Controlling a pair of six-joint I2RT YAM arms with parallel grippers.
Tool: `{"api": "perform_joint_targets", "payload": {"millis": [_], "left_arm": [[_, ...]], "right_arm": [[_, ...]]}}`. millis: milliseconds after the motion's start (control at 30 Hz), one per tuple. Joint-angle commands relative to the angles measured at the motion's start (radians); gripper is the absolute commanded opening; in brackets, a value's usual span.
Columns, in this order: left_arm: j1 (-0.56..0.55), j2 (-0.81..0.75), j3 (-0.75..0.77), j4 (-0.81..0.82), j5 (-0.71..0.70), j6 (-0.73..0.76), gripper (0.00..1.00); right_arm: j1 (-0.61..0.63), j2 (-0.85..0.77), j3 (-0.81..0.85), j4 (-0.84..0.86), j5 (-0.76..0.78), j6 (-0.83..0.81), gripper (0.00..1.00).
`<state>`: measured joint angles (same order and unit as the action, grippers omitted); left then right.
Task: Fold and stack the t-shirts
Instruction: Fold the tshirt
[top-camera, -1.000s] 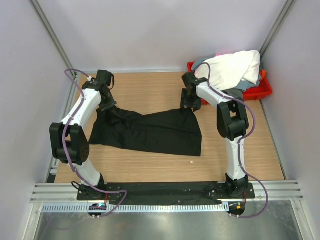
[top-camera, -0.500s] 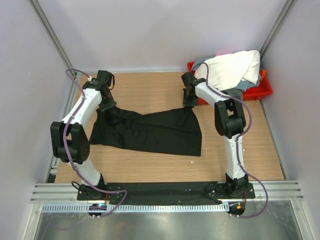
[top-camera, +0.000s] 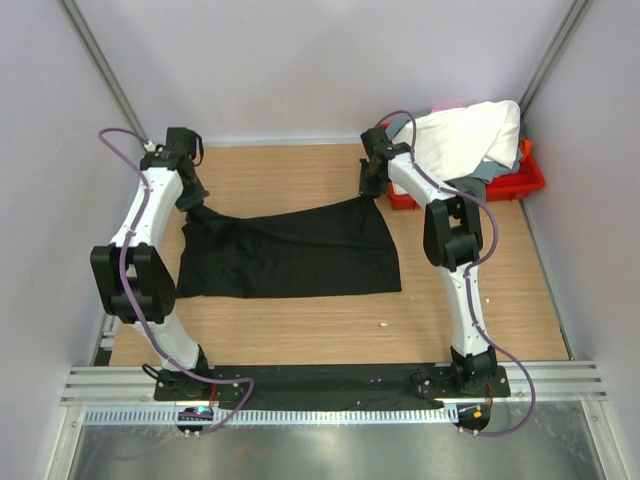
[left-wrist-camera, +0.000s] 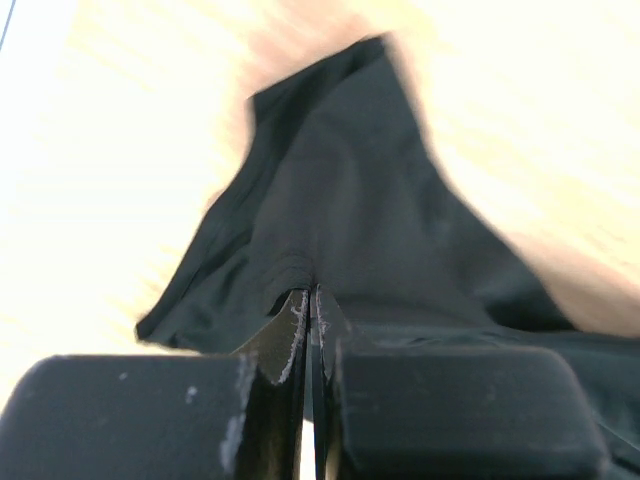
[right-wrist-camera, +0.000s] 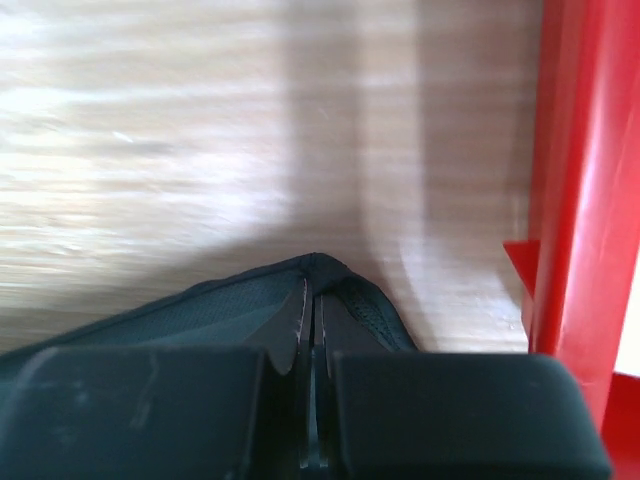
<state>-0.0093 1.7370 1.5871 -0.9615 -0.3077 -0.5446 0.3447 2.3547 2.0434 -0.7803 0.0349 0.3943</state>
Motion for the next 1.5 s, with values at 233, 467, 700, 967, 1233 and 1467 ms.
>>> {"api": "perform_joint_targets", "payload": {"millis": [233, 467, 700, 967, 1233, 1467], "left_arm": [[-0.021, 0.218, 0.347, -0.040, 0.085, 0.020, 0.00], [-0.035, 0.493, 0.720, -0.184, 0.068, 0.055, 0.00], [-0.041, 0.510, 0.777, -0.192, 0.064, 0.064, 0.00], [-0.077, 0.391, 0.651, -0.206, 0.041, 0.075, 0.00], [-0.132, 0.234, 0.395, -0.232, 0.041, 0.048, 0.00], [-0.156, 0.119, 0.159, -0.180, 0.033, 0.031, 0.00]], "right_arm": [[-0.035, -0.002, 0.195, 0.035, -0.009, -0.060, 0.06], [-0.079, -0.003, 0.224, 0.082, -0.021, -0.071, 0.08], [-0.093, 0.000, 0.213, 0.115, -0.082, -0.089, 0.08], [-0.095, -0.043, 0.132, 0.139, -0.101, -0.106, 0.08], [-0.105, -0.130, -0.024, 0.167, -0.053, -0.092, 0.08], [-0.107, -0.228, -0.173, 0.199, -0.040, -0.077, 0.08]]}}
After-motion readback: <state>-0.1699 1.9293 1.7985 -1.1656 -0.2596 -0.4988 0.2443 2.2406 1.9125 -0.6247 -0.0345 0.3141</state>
